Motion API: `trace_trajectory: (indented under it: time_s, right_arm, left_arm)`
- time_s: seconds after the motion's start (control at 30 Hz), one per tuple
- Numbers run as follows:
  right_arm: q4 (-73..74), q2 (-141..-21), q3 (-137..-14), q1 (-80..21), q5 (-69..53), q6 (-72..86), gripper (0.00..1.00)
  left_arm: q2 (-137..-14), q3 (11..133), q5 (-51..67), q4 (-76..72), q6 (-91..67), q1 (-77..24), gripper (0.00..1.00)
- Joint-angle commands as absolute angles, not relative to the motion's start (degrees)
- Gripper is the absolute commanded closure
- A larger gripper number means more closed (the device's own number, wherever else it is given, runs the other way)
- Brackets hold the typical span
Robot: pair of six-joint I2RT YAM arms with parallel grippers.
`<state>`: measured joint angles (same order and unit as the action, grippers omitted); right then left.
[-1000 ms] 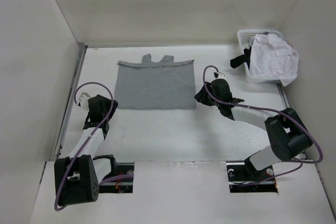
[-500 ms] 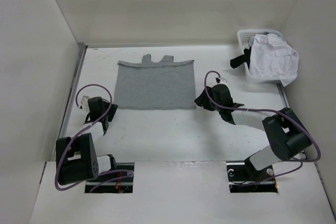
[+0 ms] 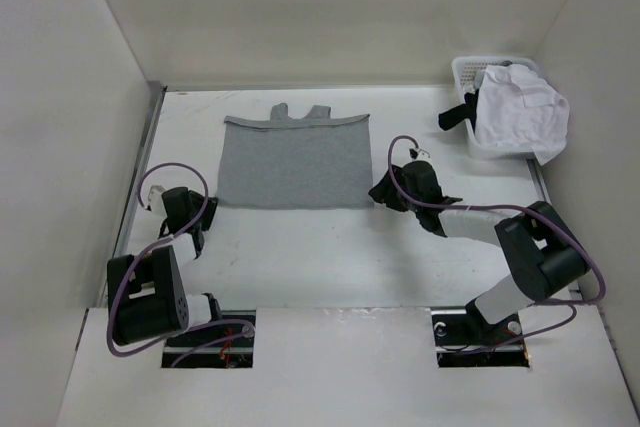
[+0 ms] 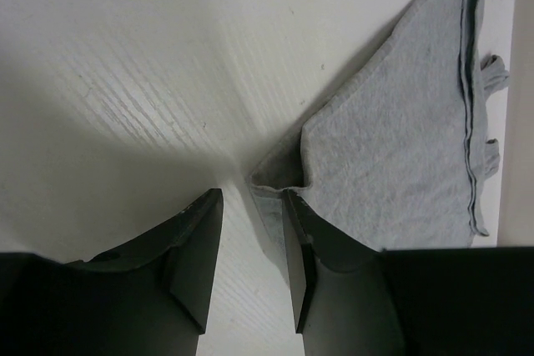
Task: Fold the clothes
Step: Fold the tank top
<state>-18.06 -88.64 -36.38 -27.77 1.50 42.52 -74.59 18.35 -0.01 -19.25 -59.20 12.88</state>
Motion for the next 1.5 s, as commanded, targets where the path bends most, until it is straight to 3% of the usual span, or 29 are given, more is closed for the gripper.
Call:
trace_trajectory:
  time_s: [0.0,0.17,0.4,0.67,0.87,1.07,1.47]
  right_arm:
    - [-21.01,-89.12,-36.83,-27.73,1.23,43.24,0.47]
    - [-21.18,-89.65,-36.83,-27.73,1.05,43.24,0.47]
    - [-20.74,-88.95,-36.39,-27.73,1.14,43.42,0.48]
    - [-18.55,-87.80,-35.42,-28.34,1.06,44.30,0.44]
    - [-16.18,-89.91,-36.39,-28.34,-0.96,46.49,0.53]
    - [-18.19,-92.19,-34.72,-28.26,-2.37,48.95,0.56]
    - [-22.41,-96.68,-35.95,-26.06,-3.60,50.71,0.90]
  left_arm:
    - [-74.88,17.23,1.49,-25.13,-59.68,12.70,0.66]
    - [-78.04,17.40,2.72,-28.47,-60.20,12.61,0.66]
    - [-78.05,17.32,3.16,-29.80,-60.65,12.53,0.90]
    - [-69.53,11.08,3.78,-29.62,-61.35,15.34,0.98]
    - [-66.88,9.58,4.39,-28.47,-60.38,16.04,0.99]
    - [-69.69,9.41,5.80,-30.93,-61.08,15.87,1.00]
    - [-69.09,9.49,7.38,-32.96,-62.14,16.57,1.00]
